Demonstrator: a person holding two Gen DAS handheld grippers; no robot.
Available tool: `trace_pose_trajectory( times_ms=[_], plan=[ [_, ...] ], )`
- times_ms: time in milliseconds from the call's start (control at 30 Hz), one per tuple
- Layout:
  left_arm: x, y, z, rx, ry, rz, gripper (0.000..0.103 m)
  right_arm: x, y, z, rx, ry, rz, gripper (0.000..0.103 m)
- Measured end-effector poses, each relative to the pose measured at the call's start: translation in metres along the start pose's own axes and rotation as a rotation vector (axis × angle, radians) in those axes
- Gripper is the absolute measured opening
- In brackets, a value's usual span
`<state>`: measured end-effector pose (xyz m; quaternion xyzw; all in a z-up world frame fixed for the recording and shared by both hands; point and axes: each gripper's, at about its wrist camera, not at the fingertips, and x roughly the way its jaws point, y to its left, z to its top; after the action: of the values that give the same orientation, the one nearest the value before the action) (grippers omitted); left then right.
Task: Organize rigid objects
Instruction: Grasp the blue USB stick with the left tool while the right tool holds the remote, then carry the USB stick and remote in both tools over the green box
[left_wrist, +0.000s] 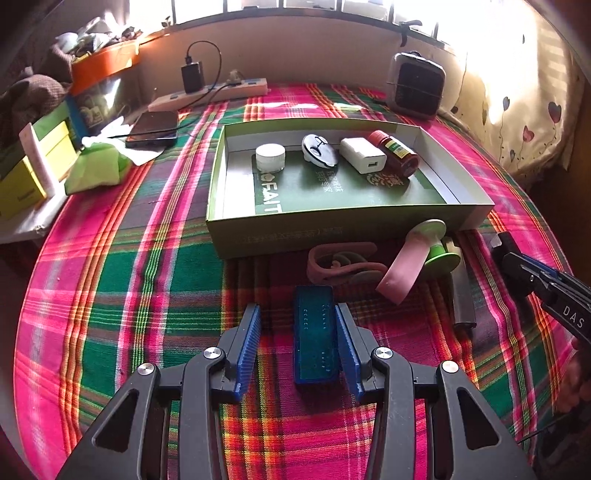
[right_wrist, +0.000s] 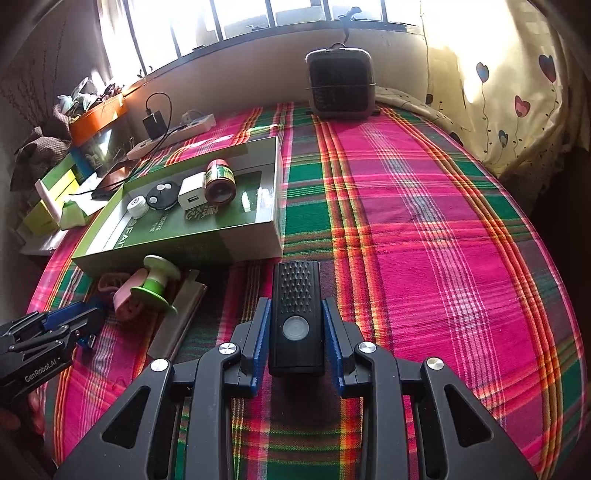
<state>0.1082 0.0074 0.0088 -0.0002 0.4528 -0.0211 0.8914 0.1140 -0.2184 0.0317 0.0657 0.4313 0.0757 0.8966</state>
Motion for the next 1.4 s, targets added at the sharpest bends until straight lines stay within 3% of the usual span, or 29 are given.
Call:
trace_pose_trajectory(
  times_ms=[267,533,1400],
  plan=[
    [-0.0034,0.0008,-0.0059,0.021,-0.023,-0.003,0.04,0.0002,-0.0006,0.0006,0.006,0.003,0.01,0.029],
    [-0.0048,0.0039,-0.0071,0.017,-0.03,0.011,0.021,0.0002,-0.0007,0.0005,0.005,0.003,0.009,0.029],
    [-0.0057,0.0087,-0.0071,-0.005,-0.037,-0.013,0.021,0.0002,0.0027,-0.0002,-0.012,0.003,-0.012,0.029]
  ],
)
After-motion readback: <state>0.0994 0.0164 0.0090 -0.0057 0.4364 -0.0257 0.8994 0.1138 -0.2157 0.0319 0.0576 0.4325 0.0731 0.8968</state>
